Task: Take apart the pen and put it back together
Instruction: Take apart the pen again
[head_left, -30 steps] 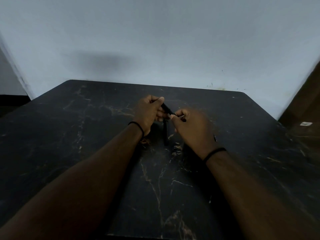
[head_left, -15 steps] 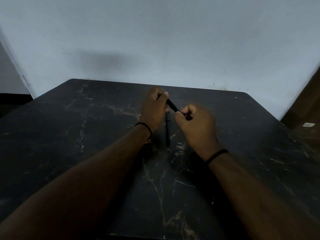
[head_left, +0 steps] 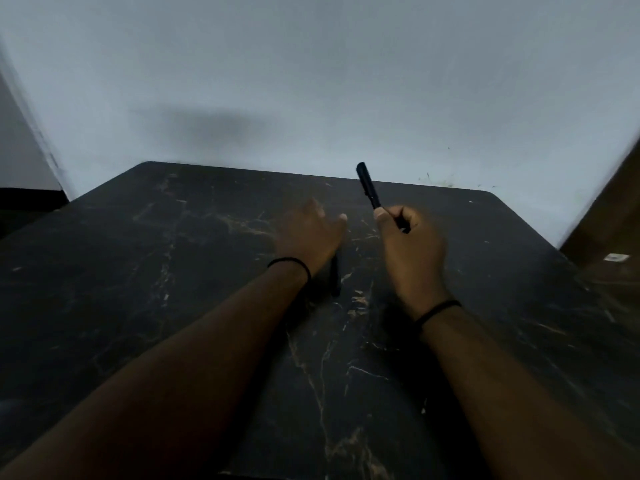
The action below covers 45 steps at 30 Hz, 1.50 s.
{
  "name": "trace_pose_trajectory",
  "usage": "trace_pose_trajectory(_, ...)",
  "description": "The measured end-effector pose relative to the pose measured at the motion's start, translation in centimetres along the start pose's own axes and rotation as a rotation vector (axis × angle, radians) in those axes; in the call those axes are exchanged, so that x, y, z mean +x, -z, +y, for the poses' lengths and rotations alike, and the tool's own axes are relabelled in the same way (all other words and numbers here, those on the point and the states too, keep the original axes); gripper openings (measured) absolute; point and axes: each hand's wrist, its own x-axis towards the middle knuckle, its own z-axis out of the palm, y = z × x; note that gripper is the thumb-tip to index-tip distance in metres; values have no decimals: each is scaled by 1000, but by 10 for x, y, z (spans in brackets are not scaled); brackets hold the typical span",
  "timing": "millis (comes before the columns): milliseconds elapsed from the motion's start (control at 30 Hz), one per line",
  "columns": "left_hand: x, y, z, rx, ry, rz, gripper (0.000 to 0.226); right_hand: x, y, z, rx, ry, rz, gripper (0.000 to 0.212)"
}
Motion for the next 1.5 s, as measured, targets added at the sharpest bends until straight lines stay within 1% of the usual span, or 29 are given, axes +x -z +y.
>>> trace_pose_trajectory(67,-1,-5,1,180,-85,-35,37,2,1,-1,2,-39,12,25)
trace_pose_trajectory(133,-2,-7,3,311,-150,-66,40,1,1,-2,8,-70,-9,22)
trace_pose_trajectory(233,-1,-5,5,387,-149,-108,31,-1,0,0,-54,-64,-37,18)
trace_pose_trajectory(333,0,-3,7,381,-107,-113,29,-4,1,3,-253,-26,-75,28)
trace_pose_trajectory(400,2,0,6,355,-67,-112,29,-7,2,2,-385,-13,-133,31)
trace_pose_trajectory(567,8,6,-2,265,6,-48,27,-16,-2,-10,-622,50,-277,41)
trace_pose_trajectory(733,9,6,-5,187,51,-11,36,-25,-16,-15,-790,90,-339,31)
trace_pose_trajectory(933,10,8,-3,180,63,-14,35,-26,-20,-9,-819,86,-282,31)
trace_pose_trajectory(1067,9,8,-4,170,54,-8,33,-26,-22,-7,-818,98,-285,31)
trace_pose_trajectory(1200,9,10,-5,132,60,-12,36,-26,-22,-7,-817,100,-294,37)
trace_pose_trajectory(1367,9,11,-5,124,58,-14,39,-25,-22,-7,-810,107,-304,35)
trace_pose_trajectory(1500,9,11,-6,93,55,-8,33,-25,-22,-7,-808,93,-298,35)
